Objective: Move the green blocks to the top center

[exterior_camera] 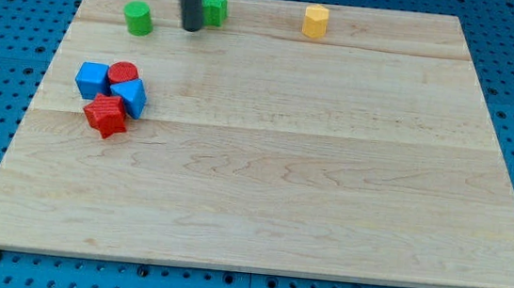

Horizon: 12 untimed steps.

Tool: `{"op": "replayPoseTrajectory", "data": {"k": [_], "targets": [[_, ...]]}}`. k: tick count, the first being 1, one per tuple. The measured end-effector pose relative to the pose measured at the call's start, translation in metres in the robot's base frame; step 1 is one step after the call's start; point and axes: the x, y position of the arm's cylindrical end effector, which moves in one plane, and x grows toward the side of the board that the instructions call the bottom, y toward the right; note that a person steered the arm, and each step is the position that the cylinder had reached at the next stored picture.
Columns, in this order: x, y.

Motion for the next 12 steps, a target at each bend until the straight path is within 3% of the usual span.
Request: {"op": "replayPoseTrajectory", "data": {"k": [2,4,5,6,7,8,9,10,12], "targets": [[-0.056,-0.038],[-0.066,0.004],[-0.047,0.084],[-0.016,0.126],[-0.007,0.098],[0.055,0.085],[0.059,0.049],[0.037,0.029],[0.017,0.180]]}}
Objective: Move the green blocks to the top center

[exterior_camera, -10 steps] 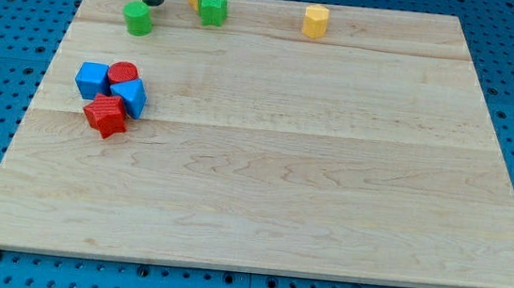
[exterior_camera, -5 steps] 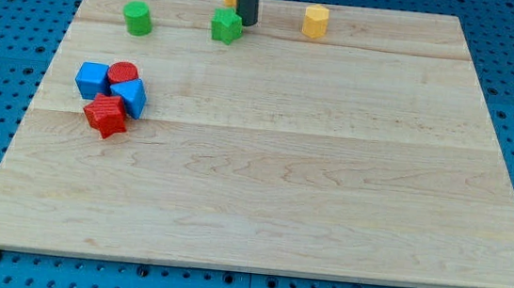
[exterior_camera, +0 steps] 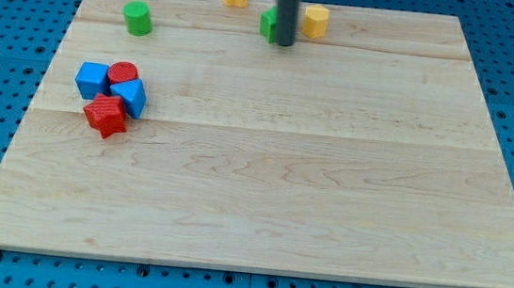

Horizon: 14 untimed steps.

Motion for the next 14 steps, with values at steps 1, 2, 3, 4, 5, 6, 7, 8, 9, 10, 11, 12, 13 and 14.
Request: {"op": "replayPoseTrajectory", "data": {"k": [1,2,3,4,5,6,7,8,9,10,11,12,13,14], "targets": [[0.041,-0.023],[0.035,-0.158],[0.028,-0.270],[0.003,-0.295],[-0.011,-0.210],[-0.011,-0.109],[-0.013,-0.107],[-0.025,-0.145],[-0.042,-0.179],[-0.018,-0.171],[0.055,-0.126],[0.053,-0.054],[0.023,-0.010],[-0.016,0.017]]}}
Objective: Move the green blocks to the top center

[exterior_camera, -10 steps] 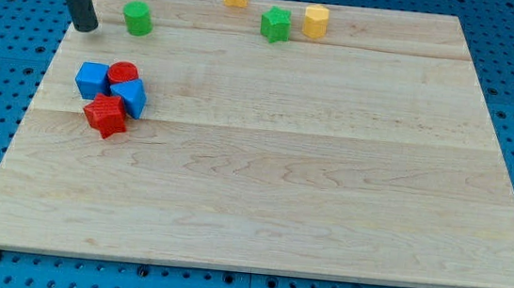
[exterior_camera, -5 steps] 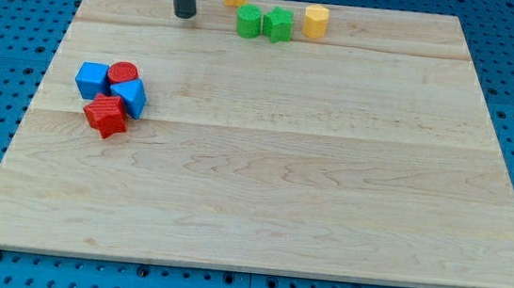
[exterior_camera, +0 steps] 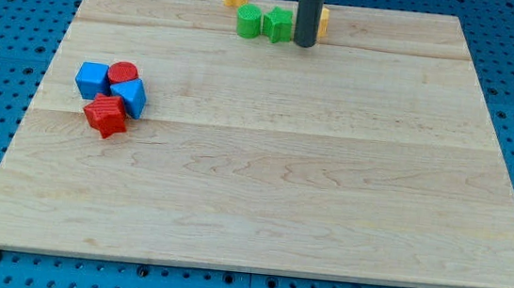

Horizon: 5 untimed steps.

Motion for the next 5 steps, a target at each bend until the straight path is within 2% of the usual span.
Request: {"op": "replayPoseTrajectory", "data": {"k": [2,3,4,5], "targets": [[0.039,-0.017],[0.006,-0.053],[-0.002,-0.057],[0.012,-0.054]]}}
